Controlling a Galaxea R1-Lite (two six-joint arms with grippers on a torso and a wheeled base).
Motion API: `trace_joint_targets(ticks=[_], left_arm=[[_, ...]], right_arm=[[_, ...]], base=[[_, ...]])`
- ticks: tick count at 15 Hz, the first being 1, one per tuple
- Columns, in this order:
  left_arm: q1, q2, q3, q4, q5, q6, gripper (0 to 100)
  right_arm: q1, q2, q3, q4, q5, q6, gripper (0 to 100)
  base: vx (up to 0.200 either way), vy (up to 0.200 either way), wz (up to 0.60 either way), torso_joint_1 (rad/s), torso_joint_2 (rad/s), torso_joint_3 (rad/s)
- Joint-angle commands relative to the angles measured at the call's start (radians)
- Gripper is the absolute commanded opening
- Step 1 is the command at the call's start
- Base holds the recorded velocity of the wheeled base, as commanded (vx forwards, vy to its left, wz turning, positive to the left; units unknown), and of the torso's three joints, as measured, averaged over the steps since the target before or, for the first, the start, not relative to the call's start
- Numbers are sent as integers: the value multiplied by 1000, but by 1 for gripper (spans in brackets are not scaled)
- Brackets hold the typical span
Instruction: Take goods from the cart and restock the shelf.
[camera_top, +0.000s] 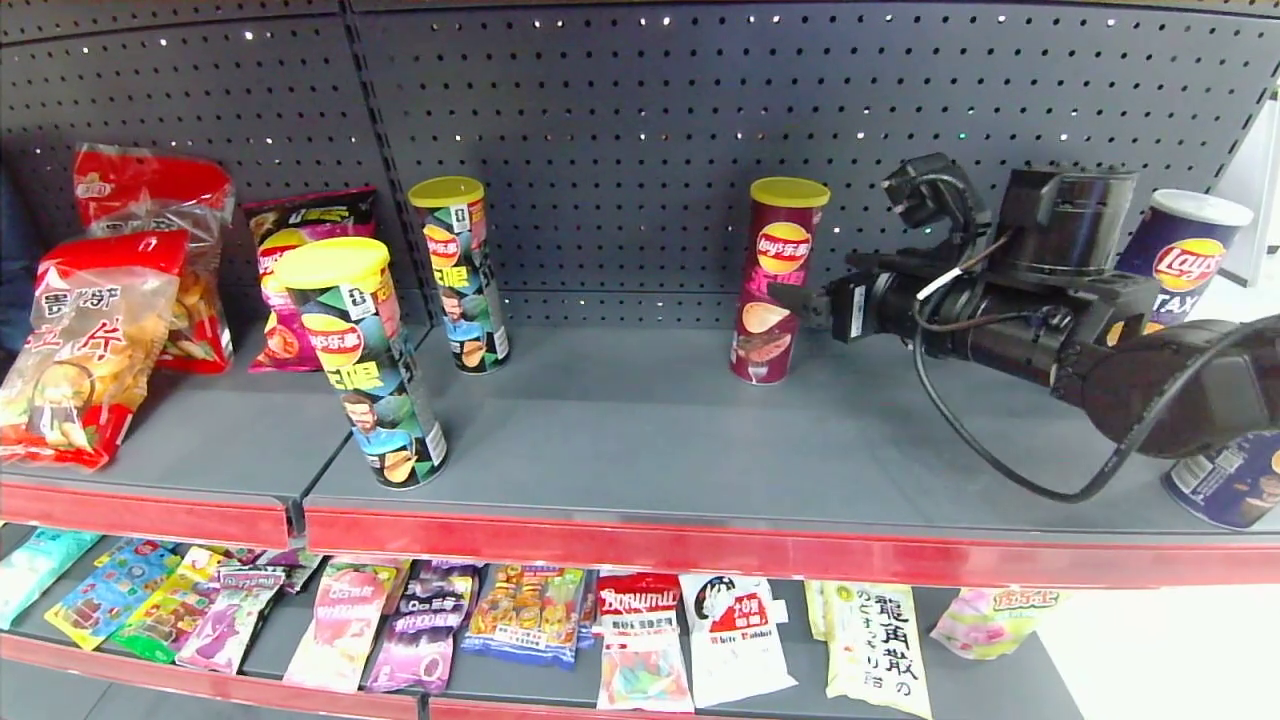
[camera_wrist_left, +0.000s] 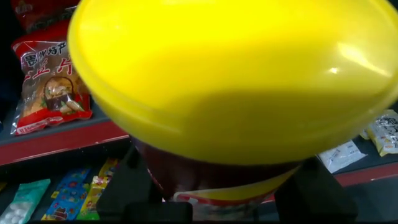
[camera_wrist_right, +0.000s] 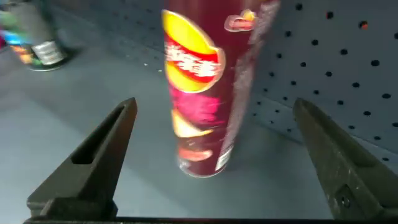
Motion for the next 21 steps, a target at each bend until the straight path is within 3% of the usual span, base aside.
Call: trace_joint_targets(ticks=[1, 7, 17, 18, 21], left_arm=[[0, 0, 5, 0, 0, 0, 0], [-2, -3, 6, 2, 0, 0, 0], [-2, -4, 11, 3, 0, 0, 0], [-2, -6, 11, 3, 0, 0, 0], [-2, -13, 26, 3, 0, 0, 0]], right_arm=[[-7, 73, -65, 0, -9, 0, 100], [12, 185, -260, 5, -9, 12, 100], [38, 231, -312, 5, -33, 12, 100], [38, 234, -311, 3, -33, 12, 0], [45, 223, -298, 3, -38, 12, 0]], base=[[0, 0, 0, 0, 0, 0], [0, 0, 0, 0, 0, 0], [0, 0, 0, 0, 0, 0], [0, 0, 0, 0, 0, 0], [0, 0, 0, 0, 0, 0]])
